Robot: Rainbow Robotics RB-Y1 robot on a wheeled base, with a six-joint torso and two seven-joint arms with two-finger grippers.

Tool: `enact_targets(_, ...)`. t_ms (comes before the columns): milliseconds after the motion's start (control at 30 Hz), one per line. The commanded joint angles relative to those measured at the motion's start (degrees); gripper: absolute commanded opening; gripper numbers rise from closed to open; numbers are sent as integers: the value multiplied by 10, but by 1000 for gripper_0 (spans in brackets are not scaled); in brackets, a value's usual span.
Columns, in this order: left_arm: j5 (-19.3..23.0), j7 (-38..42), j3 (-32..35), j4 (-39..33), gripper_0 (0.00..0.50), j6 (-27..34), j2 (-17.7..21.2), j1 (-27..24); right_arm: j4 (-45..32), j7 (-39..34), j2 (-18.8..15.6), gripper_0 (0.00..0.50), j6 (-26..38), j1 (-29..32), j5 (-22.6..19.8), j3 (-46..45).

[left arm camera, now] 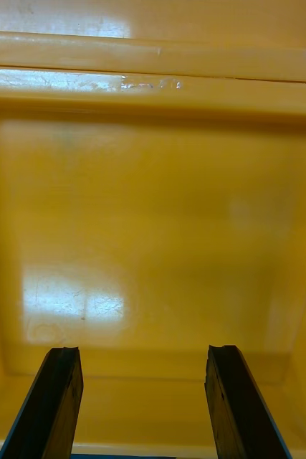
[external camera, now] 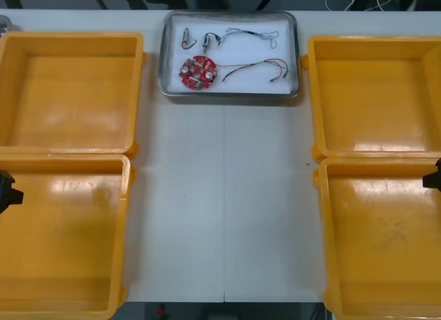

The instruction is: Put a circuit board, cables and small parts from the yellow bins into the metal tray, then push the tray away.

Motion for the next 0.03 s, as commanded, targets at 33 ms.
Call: enact_targets(33,4,-46,16,-17,500,4,22,11,-18,-12,-22,500,2,10,-4,-8)
